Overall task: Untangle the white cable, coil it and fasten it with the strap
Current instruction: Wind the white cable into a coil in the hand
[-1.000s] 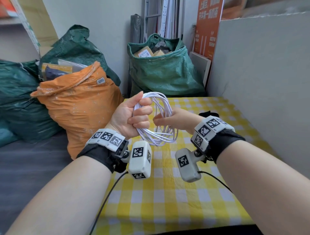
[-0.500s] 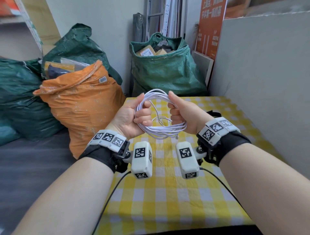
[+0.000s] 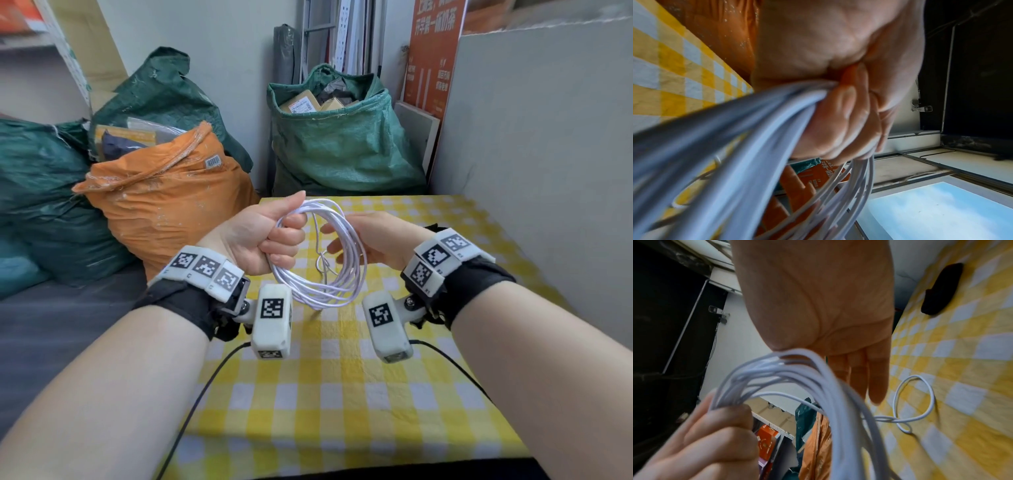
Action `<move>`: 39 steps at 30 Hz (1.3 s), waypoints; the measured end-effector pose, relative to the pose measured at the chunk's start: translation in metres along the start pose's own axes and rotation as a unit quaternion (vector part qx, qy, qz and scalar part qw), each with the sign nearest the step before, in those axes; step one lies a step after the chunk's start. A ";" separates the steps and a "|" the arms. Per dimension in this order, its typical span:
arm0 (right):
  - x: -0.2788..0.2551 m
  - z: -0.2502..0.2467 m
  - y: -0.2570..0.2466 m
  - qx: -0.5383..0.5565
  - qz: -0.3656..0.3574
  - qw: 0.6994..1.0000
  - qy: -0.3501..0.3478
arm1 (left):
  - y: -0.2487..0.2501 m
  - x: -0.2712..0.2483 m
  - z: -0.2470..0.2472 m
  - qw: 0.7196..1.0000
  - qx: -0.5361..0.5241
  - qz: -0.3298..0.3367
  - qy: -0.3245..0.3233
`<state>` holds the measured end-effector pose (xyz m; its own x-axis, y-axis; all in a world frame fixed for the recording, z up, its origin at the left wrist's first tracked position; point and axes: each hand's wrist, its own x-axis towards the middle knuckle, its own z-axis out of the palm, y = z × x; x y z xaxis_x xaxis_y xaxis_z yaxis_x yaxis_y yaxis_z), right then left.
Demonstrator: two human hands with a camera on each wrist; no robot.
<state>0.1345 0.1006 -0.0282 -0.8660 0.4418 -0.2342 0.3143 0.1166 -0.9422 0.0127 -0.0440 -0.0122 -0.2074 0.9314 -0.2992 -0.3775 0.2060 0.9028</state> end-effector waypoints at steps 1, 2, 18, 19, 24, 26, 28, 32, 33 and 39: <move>0.000 0.002 0.001 -0.024 0.011 1.000 -0.011 | 0.001 -0.001 0.001 1.000 0.011 -0.005 -0.001; 0.000 0.003 0.001 -0.043 0.020 0.999 -0.022 | 0.001 -0.002 0.001 1.000 0.020 -0.010 -0.001; 0.015 -0.003 0.009 -0.052 0.075 0.992 0.086 | 0.006 -0.005 -0.016 0.997 -0.025 0.020 0.077; 0.018 -0.009 0.012 -0.052 0.079 0.989 0.118 | 0.006 -0.005 -0.020 0.993 -0.041 0.026 0.107; 0.025 -0.041 0.028 -0.157 0.100 0.942 0.278 | 0.010 -0.003 -0.043 0.932 -0.169 0.125 0.295; 0.021 -0.050 0.029 -0.233 0.128 0.913 0.308 | 0.013 -0.004 -0.049 0.916 -0.179 0.141 0.329; 0.017 -0.056 0.029 -0.285 0.148 0.895 0.311 | 0.014 -0.004 -0.048 0.926 -0.128 0.137 0.327; 0.016 -0.050 0.027 -0.310 0.155 0.898 0.272 | 0.014 0.000 -0.028 0.962 -0.012 0.110 0.251; 0.016 -0.046 0.025 -0.310 0.140 0.900 0.273 | 0.014 0.001 -0.022 0.968 0.007 0.100 0.232; 0.013 -0.015 0.005 -0.156 -0.059 0.972 0.164 | 0.018 0.000 0.002 0.989 0.083 0.041 0.114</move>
<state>0.1311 0.1204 -0.0322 -0.7488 0.6627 0.0093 0.3666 0.4259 -0.8272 0.0078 -0.0400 0.0048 -0.4366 0.8586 -0.2687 -0.2023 0.1973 0.9592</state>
